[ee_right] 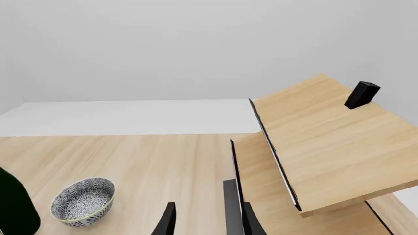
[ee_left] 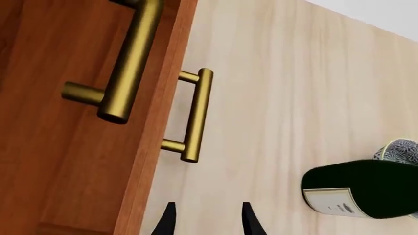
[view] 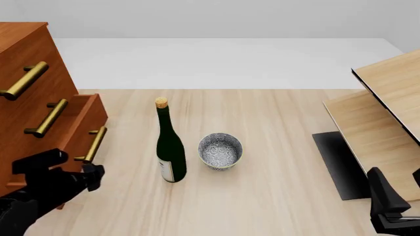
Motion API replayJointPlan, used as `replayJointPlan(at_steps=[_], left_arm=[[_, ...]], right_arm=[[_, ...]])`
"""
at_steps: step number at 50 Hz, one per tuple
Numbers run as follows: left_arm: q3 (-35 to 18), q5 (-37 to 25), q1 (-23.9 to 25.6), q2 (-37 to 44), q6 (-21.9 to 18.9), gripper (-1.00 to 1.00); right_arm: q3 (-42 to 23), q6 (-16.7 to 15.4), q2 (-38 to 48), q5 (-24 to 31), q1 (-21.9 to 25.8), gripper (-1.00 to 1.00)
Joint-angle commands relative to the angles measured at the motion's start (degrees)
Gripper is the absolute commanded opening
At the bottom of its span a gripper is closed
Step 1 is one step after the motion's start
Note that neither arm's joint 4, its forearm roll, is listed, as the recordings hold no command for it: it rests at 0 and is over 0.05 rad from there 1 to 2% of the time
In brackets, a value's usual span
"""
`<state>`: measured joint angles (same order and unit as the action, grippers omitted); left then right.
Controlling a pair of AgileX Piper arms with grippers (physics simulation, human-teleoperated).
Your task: Close the bottom drawer of the cabinet and open the top drawer.
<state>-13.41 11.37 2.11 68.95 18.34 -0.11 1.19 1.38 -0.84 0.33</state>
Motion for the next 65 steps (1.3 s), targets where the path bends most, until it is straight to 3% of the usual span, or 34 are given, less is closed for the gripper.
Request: replayJointPlan(at_steps=[1,11,16,32,34,36,43,46,47,50,65], left_arm=[[-0.42,-0.76,-2.71,0.34,-2.44,1.00],[-0.90,-1.42,-4.46,1.15,-4.94,1.00],[-1.19,-1.77,-7.38,2.73,-8.40,1.00],[-0.96,-2.49,-10.62,1.41,-11.08,1.00],[-1.10,-2.26,-13.54,3.85,-14.78,1.00],[-0.80,-2.19,-12.23,2.43,-12.82,1.00],[-0.65,-2.54,-14.00,1.65,-14.52,1.00],[-0.54,-2.62,-15.37,1.26,-16.21,1.00],[-0.68,-2.30,-16.81,3.13,-18.85,1.00],[-0.60,-2.43,-15.90,1.65,-17.38,1.00],[-0.15,-2.29,-19.67,0.97,-21.85,1.00]], right_arm=[[0.00,0.02,-0.15,0.14,0.04,1.00],[-0.01,0.06,-0.14,0.12,0.05,1.00],[0.00,0.10,-0.13,0.10,0.00,1.00],[0.00,0.06,-0.45,0.37,0.13,1.00],[-0.01,0.03,-0.47,0.38,0.13,1.00],[-0.01,0.03,-0.46,0.36,0.11,1.00],[-0.03,-0.01,-0.44,0.34,0.11,1.00],[-0.04,-0.01,-0.46,0.37,0.14,1.00],[-0.04,0.01,-0.44,0.35,0.13,1.00],[-0.04,0.03,-0.34,0.25,0.04,1.00],[-0.03,0.21,0.04,-0.09,-0.15,1.00]])
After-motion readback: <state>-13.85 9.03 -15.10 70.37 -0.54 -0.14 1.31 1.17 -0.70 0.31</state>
